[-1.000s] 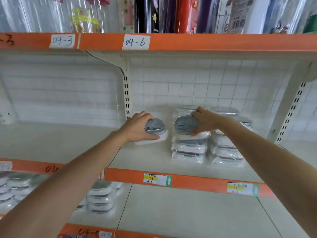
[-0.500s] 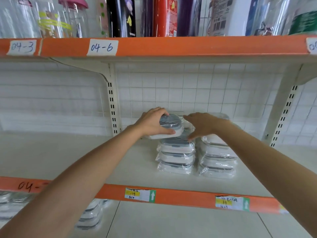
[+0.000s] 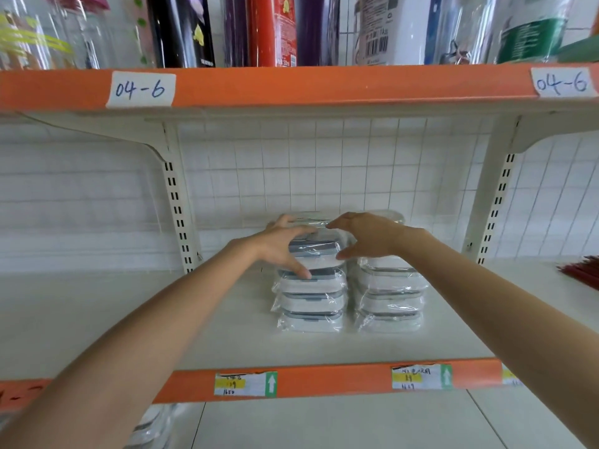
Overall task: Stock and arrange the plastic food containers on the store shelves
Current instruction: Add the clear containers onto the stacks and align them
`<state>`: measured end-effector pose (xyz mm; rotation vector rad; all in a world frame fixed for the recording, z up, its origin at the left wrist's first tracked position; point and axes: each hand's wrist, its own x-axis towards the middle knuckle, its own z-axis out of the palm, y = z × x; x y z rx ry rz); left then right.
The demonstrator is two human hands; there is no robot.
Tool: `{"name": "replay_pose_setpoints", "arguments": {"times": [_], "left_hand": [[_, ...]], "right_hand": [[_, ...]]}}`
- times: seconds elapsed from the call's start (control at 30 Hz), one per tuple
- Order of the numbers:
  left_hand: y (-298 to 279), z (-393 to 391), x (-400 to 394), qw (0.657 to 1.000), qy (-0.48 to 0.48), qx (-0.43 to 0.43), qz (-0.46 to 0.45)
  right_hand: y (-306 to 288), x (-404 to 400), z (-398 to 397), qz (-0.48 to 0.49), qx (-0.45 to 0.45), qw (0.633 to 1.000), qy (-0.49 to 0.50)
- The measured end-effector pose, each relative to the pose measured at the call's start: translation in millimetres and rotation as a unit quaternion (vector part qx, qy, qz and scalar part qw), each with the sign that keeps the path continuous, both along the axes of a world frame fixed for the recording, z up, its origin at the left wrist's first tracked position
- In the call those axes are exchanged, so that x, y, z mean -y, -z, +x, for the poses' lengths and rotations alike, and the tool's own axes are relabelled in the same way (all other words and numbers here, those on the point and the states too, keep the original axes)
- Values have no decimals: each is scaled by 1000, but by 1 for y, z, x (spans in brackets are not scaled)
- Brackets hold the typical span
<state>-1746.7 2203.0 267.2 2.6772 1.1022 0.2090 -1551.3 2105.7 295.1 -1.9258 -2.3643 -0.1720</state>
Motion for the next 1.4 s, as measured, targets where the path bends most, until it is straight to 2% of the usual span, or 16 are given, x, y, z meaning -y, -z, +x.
{"name": "replay_pose_setpoints", "arguments": {"times": [0.17, 0.3, 0.57, 0.8, 0.93, 1.1, 1.27, 1.4], "left_hand": [[17, -11, -2, 996, -40, 71, -26], [26, -13, -1, 987, -66, 136, -47], [40, -8, 19, 954, -115, 270, -67], [49, -12, 30, 954, -156, 251, -48], [50, -25, 45, 971, -153, 184, -7], [45, -72, 62, 990, -128, 14, 53], [46, -137, 85, 976, -97, -142, 136], [60, -187, 108, 964, -99, -184, 162]], "right_hand": [[10, -6, -17, -22, 7, 1000, -13], [14, -6, -20, 14, 17, 1000, -2], [17, -6, -23, 37, 46, 998, 27], [30, -1, -33, 106, 98, 989, 37], [32, 8, -39, 90, 108, 988, 66], [26, 22, -53, 60, 128, 986, 88], [31, 34, -107, 117, 135, 983, 51], [47, 45, -173, 96, 136, 986, -21]]}}
